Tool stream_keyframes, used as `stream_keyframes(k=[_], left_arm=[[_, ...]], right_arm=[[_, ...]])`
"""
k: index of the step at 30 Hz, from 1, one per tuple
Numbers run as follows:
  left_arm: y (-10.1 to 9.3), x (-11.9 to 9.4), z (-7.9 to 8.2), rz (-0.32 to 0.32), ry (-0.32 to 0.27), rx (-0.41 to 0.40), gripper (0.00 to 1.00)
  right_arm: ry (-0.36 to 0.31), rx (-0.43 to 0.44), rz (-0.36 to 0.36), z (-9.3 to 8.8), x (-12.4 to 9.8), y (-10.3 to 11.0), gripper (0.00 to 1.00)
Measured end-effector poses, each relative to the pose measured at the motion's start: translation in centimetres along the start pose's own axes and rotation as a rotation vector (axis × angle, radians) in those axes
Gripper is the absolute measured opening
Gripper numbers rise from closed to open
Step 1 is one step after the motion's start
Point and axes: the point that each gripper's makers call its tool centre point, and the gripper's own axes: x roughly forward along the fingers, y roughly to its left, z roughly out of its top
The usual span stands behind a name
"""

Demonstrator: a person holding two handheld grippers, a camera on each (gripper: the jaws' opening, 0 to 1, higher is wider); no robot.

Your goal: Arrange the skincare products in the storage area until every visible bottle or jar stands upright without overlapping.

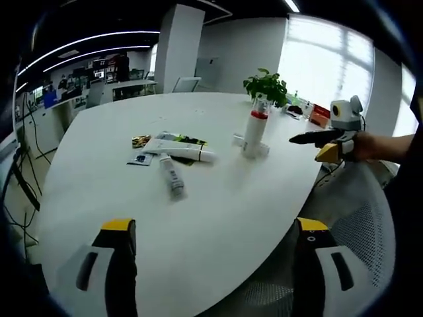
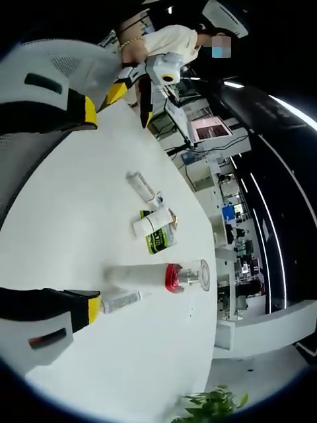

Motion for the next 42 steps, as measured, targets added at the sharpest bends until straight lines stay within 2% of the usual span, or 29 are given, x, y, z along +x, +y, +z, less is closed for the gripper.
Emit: stream_keyframes(k=[7, 17, 28, 42], left_arm=[[0.1, -0.1, 0.2, -0.004, -0.020, -0.018, 0.92], [-0.3, -0.1, 0.2, -0.028, -0.015, -0.006, 0.90], [-0.2, -0.1, 0.3, -0.023, -0.014, -0.002, 0.89], [-0.3, 0.1, -0.1, -0.032, -0.001, -0.011, 0.86]], right_arm=[[0.028, -0.014, 0.015, 0.3, 0.9, 0.5, 0.93], [0.058, -0.092, 0.049, 2.7, 3.8, 1.5, 0.90], [0.117, -0.176, 0.111, 4.9, 9.5, 2.8, 0.90], [0.197, -0.258, 0.092, 6.8, 14.6, 1.8, 0.87]])
